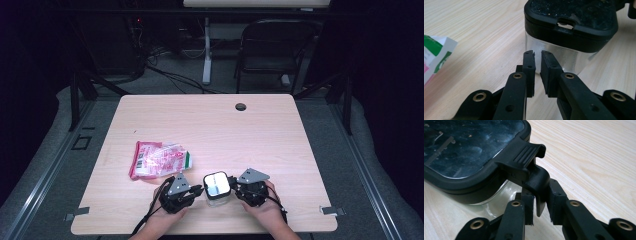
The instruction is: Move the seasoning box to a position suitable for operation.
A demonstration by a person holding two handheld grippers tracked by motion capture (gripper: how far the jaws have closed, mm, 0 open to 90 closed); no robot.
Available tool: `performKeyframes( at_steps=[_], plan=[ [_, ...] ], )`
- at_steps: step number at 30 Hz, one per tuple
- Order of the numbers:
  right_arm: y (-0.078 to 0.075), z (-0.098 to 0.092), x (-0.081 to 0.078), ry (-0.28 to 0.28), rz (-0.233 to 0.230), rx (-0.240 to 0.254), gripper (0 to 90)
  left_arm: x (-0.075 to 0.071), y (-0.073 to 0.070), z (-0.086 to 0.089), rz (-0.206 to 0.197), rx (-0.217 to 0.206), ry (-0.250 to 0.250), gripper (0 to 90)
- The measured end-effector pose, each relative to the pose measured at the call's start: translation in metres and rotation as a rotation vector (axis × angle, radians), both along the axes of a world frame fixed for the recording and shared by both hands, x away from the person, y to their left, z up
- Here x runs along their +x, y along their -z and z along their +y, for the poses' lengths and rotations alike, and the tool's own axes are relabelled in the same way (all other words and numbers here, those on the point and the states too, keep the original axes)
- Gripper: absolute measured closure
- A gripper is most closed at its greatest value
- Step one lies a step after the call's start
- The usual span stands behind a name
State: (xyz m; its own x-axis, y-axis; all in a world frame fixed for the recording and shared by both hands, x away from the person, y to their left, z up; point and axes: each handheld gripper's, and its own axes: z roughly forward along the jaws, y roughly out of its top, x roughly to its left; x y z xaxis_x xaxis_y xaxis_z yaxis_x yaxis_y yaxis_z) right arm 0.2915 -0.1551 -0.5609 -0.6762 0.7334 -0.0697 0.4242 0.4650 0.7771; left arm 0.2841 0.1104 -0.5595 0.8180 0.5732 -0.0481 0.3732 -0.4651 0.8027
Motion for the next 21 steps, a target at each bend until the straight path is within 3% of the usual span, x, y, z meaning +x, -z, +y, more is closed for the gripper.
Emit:
performKeyframes(
  at_steps=[4, 9, 13, 21],
  plan=[
    [0.0, 0.001, -0.002, 0.008, 0.004, 0.028, 73.3, 0.003, 0.0, 0.001, 0.001, -0.002, -0.011, 81.6],
    [0.0, 0.001, -0.005, -0.013, 0.003, 0.022, 72.4, 0.005, 0.0, 0.003, 0.004, -0.011, -0.017, 80.6],
    [-0.003, -0.005, -0.008, -0.024, 0.003, 0.043, 64.2, 0.006, -0.002, 0.004, 0.005, -0.022, -0.015, 79.4],
    [-0.013, -0.011, -0.021, -0.043, 0.012, 0.059, 63.1, 0.005, -0.006, 0.005, 0.008, -0.036, -0.015, 77.8]
  ],
)
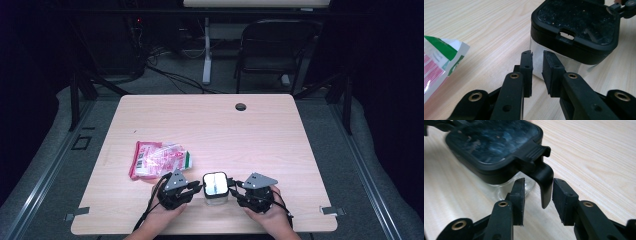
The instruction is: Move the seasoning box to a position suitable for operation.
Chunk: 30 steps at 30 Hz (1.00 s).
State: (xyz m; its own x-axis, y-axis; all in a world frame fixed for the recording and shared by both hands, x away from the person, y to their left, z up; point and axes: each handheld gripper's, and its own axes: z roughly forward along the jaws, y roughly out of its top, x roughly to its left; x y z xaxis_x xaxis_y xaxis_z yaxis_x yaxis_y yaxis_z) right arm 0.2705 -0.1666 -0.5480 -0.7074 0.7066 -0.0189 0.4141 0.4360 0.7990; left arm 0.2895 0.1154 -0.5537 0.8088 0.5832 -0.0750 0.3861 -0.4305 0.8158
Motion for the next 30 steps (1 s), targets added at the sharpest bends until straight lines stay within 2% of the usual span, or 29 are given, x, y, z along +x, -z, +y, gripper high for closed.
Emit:
performKeyframes(
  at_steps=[6, 7, 9, 11, 13, 14, 15, 17, 20, 23, 26, 30],
  plan=[
    [-0.011, -0.004, -0.01, 0.016, -0.036, 0.018, 62.7, 0.0, -0.003, 0.002, 0.011, -0.023, 0.004, 76.8],
    [-0.013, -0.005, -0.01, 0.03, -0.028, 0.025, 62.6, 0.0, -0.004, 0.003, 0.01, -0.024, 0.004, 76.4],
    [-0.018, -0.006, -0.009, 0.06, -0.02, 0.032, 64.0, 0.0, -0.005, 0.003, 0.009, -0.032, -0.005, 76.0],
    [-0.026, -0.006, -0.007, 0.067, -0.013, 0.049, 68.3, 0.0, -0.006, 0.004, 0.007, -0.035, -0.005, 75.8],
    [-0.039, -0.002, -0.004, 0.085, -0.025, 0.028, 70.2, 0.001, -0.007, 0.005, 0.002, -0.038, -0.007, 75.5],
    [-0.039, -0.002, -0.004, 0.085, -0.025, 0.028, 70.2, 0.001, -0.007, 0.005, 0.003, -0.039, -0.01, 75.5],
    [-0.044, 0.0, -0.002, 0.089, 0.003, 0.033, 70.5, 0.001, -0.007, 0.006, 0.004, -0.04, -0.012, 75.3],
    [-0.051, 0.005, 0.001, 0.101, -0.009, 0.03, 71.3, 0.001, -0.007, 0.006, 0.002, -0.04, -0.013, 75.0],
    [-0.06, 0.013, 0.008, 0.119, 0.001, 0.022, 72.1, 0.001, -0.008, 0.006, 0.0, -0.039, -0.014, 74.6],
    [-0.063, 0.017, 0.015, 0.147, 0.038, 0.052, 73.2, 0.001, -0.008, 0.007, -0.006, -0.033, -0.023, 73.1],
    [-0.062, 0.016, 0.015, 0.185, 0.037, 0.075, 73.5, 0.001, -0.008, 0.009, -0.003, -0.037, -0.02, 71.2],
    [-0.055, 0.011, 0.015, 0.197, 0.076, 0.074, 74.5, 0.001, -0.007, 0.008, -0.005, -0.039, -0.016, 71.8]
  ],
)
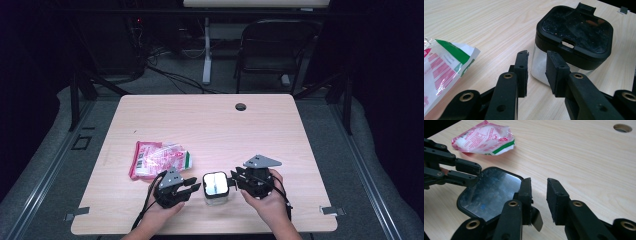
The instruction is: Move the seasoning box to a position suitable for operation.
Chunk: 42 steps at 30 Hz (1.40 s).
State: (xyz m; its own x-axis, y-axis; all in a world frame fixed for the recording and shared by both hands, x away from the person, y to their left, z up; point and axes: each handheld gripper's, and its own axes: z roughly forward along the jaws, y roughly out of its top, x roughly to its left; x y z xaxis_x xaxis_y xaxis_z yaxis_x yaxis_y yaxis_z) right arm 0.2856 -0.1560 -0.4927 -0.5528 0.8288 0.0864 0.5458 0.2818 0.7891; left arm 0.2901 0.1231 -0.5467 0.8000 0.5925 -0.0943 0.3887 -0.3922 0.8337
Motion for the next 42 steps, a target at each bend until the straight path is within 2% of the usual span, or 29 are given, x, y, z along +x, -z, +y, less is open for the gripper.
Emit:
performKeyframes(
  at_steps=[2, 6, 9, 12, 14, 17, 27, 30, 36, 42],
  plan=[
    [0.004, -0.002, -0.001, 0.001, 0.024, 0.021, 74.9, -0.001, -0.001, -0.001, -0.001, -0.005, 0.001, 71.9],
    [0.009, -0.002, -0.002, -0.008, 0.042, 0.014, 75.4, -0.004, -0.002, -0.002, -0.006, -0.004, 0.011, 72.7],
    [0.012, -0.001, -0.001, 0.002, 0.034, 0.018, 75.5, -0.005, -0.002, -0.004, -0.004, 0.001, 0.027, 74.8],
    [0.009, -0.003, -0.003, -0.003, 0.027, 0.054, 75.5, -0.007, -0.002, -0.005, -0.006, 0.006, 0.039, 76.9],
    [0.009, -0.002, -0.004, -0.007, 0.026, 0.061, 75.5, -0.008, -0.003, -0.005, -0.006, 0.009, 0.046, 78.4],
    [0.01, -0.001, -0.003, -0.01, 0.037, 0.051, 75.9, -0.008, -0.003, -0.006, -0.011, 0.014, 0.052, 79.6],
    [0.012, -0.001, -0.002, -0.007, 0.054, 0.082, 78.9, -0.009, -0.003, -0.006, -0.011, 0.015, 0.055, 81.4],
    [0.011, 0.0, -0.002, -0.016, 0.064, 0.074, 81.7, -0.009, -0.003, -0.006, -0.013, 0.019, 0.056, 81.5],
    [0.011, 0.003, -0.004, -0.017, 0.056, 0.067, 84.6, -0.009, -0.004, -0.006, -0.011, 0.013, 0.055, 81.9],
    [0.012, 0.002, -0.004, -0.017, 0.062, 0.088, 86.3, -0.01, -0.006, -0.006, -0.012, 0.013, 0.066, 84.2]
  ],
)
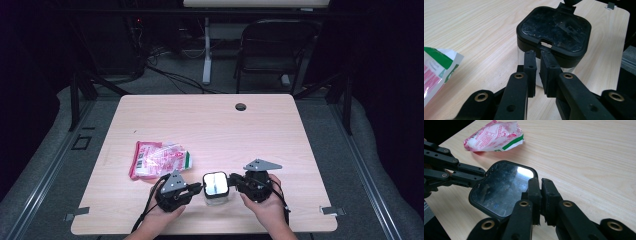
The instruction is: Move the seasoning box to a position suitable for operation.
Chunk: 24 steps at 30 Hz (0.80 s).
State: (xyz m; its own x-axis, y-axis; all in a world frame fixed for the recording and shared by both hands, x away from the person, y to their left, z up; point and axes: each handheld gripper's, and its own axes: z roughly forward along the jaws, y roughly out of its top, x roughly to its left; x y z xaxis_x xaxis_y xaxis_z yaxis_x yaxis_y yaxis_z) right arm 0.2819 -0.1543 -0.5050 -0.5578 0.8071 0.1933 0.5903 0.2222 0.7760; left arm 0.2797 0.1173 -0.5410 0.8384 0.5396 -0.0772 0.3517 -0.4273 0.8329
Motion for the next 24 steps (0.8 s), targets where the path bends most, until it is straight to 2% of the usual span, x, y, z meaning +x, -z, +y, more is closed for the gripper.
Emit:
performKeyframes(
  at_steps=[5, 15, 24],
  plan=[
    [0.0007, -0.0007, -0.0001, 0.004, 0.001, 0.01, 86.4, -0.0012, -0.0011, -0.0009, 0.002, -0.001, 0.018, 89.9],
    [0.001, -0.0015, -0.0001, -0.001, 0.001, 0.013, 86.3, -0.0089, -0.0069, -0.0012, 0.002, 0.019, 0.065, 90.0],
    [0.0014, -0.0012, -0.0006, 0.003, -0.001, 0.015, 86.3, -0.0098, -0.0082, -0.0016, -0.003, 0.011, 0.067, 90.0]
  ],
)
